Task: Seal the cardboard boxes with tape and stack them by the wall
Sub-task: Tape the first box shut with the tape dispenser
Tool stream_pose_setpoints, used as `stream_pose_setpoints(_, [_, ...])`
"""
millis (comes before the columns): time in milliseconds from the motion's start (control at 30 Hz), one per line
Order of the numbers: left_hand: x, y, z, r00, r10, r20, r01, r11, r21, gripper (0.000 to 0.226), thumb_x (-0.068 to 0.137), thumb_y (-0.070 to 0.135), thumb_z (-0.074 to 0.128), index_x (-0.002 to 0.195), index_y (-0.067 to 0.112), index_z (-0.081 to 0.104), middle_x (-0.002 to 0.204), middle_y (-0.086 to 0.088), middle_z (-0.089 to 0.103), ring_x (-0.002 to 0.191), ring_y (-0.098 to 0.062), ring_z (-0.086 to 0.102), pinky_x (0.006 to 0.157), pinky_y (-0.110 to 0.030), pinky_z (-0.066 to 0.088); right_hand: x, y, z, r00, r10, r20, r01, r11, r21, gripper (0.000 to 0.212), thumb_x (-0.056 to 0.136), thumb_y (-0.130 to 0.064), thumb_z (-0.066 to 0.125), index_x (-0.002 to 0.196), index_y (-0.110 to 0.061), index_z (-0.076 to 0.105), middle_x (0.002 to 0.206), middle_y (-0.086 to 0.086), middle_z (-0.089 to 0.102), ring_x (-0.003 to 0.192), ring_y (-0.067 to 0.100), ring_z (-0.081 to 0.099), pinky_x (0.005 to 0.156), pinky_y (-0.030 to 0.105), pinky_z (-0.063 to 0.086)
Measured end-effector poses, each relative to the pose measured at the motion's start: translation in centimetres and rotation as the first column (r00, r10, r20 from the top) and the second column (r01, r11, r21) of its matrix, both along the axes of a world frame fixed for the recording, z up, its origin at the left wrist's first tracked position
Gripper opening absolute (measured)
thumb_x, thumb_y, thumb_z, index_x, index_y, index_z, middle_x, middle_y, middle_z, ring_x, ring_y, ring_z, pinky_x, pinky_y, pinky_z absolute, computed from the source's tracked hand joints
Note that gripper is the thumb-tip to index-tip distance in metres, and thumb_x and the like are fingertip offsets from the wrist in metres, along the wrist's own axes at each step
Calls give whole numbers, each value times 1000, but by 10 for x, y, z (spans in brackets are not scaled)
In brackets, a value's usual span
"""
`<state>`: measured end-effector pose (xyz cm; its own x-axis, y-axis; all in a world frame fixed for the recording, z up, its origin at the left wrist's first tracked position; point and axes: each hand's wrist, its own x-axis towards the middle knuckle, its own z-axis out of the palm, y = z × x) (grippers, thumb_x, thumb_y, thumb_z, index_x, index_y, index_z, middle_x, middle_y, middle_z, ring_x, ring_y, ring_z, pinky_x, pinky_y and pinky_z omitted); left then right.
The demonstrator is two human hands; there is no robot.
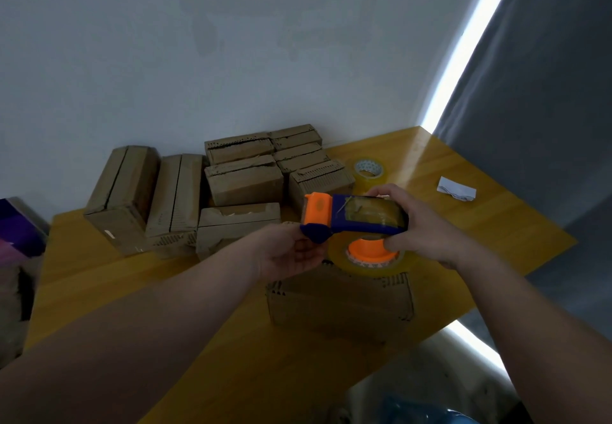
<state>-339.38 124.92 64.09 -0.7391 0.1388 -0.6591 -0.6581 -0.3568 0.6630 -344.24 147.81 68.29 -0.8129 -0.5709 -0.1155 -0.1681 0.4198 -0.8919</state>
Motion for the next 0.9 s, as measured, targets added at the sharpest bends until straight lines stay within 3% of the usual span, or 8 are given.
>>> stream_pose_setpoints(133, [-1, 1, 0, 998, -29, 56, 29, 1000, -8, 11, 96, 12, 53, 97, 6, 62, 83, -10, 64, 76, -19, 61, 66, -31, 51, 2, -1, 1, 1000, 10, 4, -10, 1000, -5, 74, 72, 19, 66, 118, -36, 46, 108, 7, 56, 70, 2, 63, 58, 18, 49])
stream_pose_setpoints(367, [1, 8, -7, 998, -41, 55, 46, 995, -88, 12, 95, 7, 52, 101, 8, 61, 93, -10, 62, 81, -20, 60, 66, -31, 52, 4, 0, 0, 999, 17, 31, -16, 999, -36, 72, 64, 5, 68, 118, -36, 48, 105, 6, 58, 70, 5, 62, 59, 22, 50])
stream_pose_setpoints(467, [3, 6, -5, 999, -43, 26, 45, 997, -56, 14, 94, 8, 53, 104, 6, 62, 90, -10, 65, 83, -21, 62, 69, -33, 54, 4, 2, -1, 999, 11, 53, -8, 998, -60, 71, 59, 0, 65, 120, -33, 48, 105, 5, 58, 70, 3, 63, 58, 19, 49])
stream_pose_setpoints(633, [5, 1, -2, 999, -5, 37, 4, 999, 39, 29, 98, 25, 44, 103, 4, 64, 91, -13, 65, 89, -25, 61, 76, -36, 51, 3, 3, -2, 997, 12, 73, -5, 996, -89, 70, 65, 10, 67, 120, -30, 47, 107, 5, 58, 73, 2, 64, 58, 16, 49])
stream_pose_setpoints(767, [7, 5, 0, 1000, 1, -20, -3, 995, -95, 9, 93, 8, 55, 100, 8, 60, 86, -8, 59, 81, -20, 58, 72, -33, 52, 3, 1, -2, 997, 12, 72, -7, 997, -74, 72, 59, 0, 65, 121, -31, 47, 108, 6, 58, 73, 1, 64, 59, 17, 49])
stream_pose_setpoints(900, [8, 6, 2, 995, 10, -97, -37, 959, -281, 13, 90, 2, 60, 101, 9, 61, 88, -10, 64, 80, -18, 62, 66, -31, 53, 3, -1, -1, 999, 8, 53, -6, 999, -43, 72, 58, -4, 66, 121, -33, 47, 106, 5, 58, 70, 1, 63, 58, 17, 48])
